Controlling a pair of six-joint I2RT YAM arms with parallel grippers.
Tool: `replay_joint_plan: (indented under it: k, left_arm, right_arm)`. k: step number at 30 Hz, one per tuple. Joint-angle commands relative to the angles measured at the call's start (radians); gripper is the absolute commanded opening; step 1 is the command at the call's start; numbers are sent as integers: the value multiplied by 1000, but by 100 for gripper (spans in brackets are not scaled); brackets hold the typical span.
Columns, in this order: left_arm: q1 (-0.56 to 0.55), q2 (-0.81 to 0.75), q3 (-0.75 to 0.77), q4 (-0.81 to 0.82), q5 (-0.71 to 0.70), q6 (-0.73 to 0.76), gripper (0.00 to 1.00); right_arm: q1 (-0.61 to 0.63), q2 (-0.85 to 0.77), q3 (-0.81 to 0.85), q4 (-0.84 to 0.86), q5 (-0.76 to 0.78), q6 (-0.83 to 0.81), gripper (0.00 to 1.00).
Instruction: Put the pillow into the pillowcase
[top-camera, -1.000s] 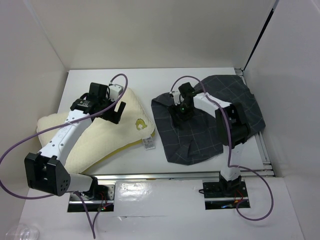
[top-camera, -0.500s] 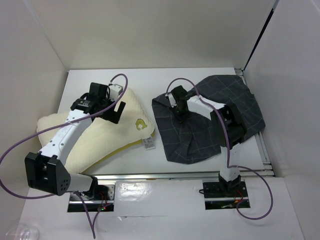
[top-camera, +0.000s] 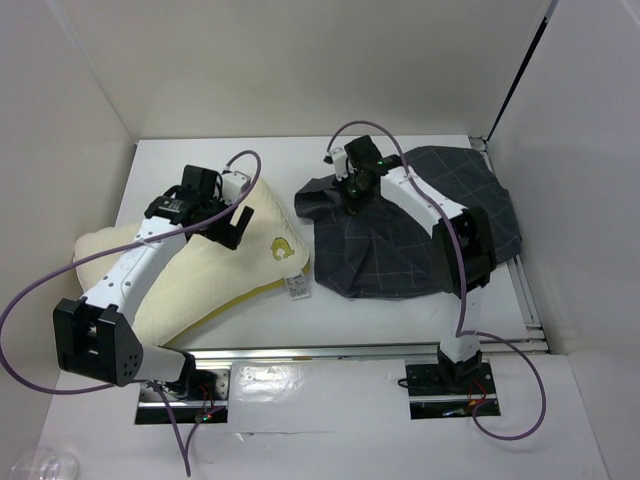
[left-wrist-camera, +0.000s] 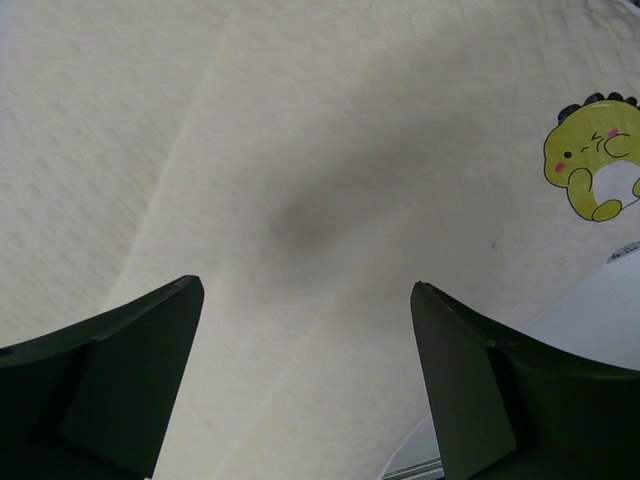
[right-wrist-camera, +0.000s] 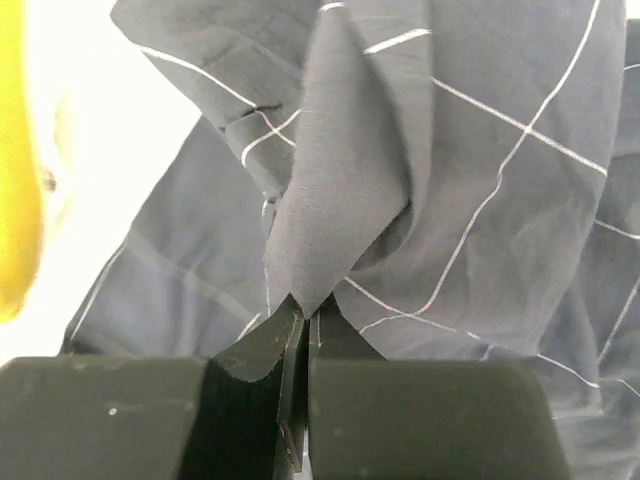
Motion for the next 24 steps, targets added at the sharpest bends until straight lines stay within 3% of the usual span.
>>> replay_joint_plan:
  k: [1, 13, 19, 23, 24]
  left_arm:
    - [-4, 15, 31, -1, 21, 43, 100]
    - [-4, 15, 40, -1, 12, 43, 100]
    - [-4, 15, 49, -1, 12, 43, 100]
    - [-4, 15, 49, -10, 12, 34, 100]
    - [-4, 15, 49, -10, 12, 34, 100]
  right_arm:
    - [-2, -35, 40, -54, -76, -25, 0]
    - [-33, 14, -46, -102, -117, -44, 6]
    - [-43, 25, -58, -102, -128, -35, 17]
    - [-62, 25, -58, -113, -147, -45, 0]
    - [-62, 25, -58, -113, -147, -45, 0]
